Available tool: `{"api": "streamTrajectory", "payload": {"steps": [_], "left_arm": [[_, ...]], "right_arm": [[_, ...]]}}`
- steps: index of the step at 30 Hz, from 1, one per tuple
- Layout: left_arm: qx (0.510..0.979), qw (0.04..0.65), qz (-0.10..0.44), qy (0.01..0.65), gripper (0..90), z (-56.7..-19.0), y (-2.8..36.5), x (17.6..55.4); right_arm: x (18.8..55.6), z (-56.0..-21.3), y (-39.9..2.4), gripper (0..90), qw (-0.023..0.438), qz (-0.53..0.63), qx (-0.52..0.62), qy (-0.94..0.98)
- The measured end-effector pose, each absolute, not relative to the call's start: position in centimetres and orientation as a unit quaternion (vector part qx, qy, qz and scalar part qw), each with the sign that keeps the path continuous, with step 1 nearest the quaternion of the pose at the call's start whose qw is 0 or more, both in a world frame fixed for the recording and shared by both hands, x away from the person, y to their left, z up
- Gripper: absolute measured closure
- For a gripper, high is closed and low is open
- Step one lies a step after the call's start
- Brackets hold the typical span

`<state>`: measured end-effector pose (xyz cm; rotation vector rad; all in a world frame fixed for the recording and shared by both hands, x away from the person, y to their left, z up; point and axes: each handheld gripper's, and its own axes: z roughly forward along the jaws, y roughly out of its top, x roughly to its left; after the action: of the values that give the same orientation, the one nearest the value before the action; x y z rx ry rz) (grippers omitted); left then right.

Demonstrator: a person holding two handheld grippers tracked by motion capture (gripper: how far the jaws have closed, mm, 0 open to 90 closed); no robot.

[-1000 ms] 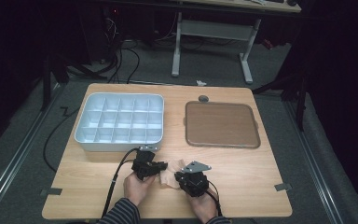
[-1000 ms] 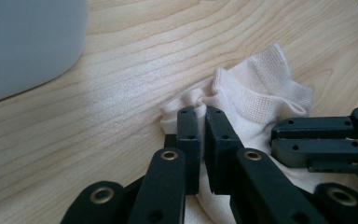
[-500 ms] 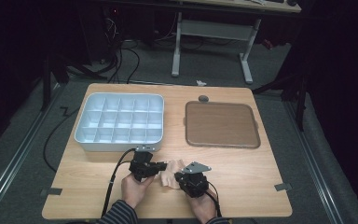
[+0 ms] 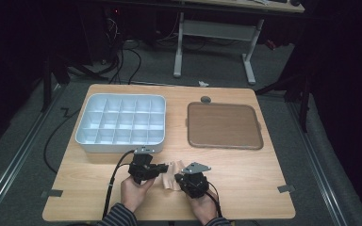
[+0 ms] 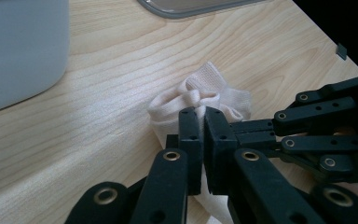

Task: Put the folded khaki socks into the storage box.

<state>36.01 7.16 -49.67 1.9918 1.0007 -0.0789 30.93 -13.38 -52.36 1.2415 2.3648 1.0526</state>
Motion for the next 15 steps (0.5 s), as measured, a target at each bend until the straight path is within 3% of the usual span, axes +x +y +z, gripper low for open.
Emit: {"api": "streamTrajectory", "payload": {"steps": [15], "left_arm": [[0.794, 0.462, -0.024, 0.394, 87.5, -49.0, 7.4, 35.3]], "right_arm": [[31.2, -52.3, -12.3, 90.0, 0.13, 0.361, 0.412, 0.827]]}}
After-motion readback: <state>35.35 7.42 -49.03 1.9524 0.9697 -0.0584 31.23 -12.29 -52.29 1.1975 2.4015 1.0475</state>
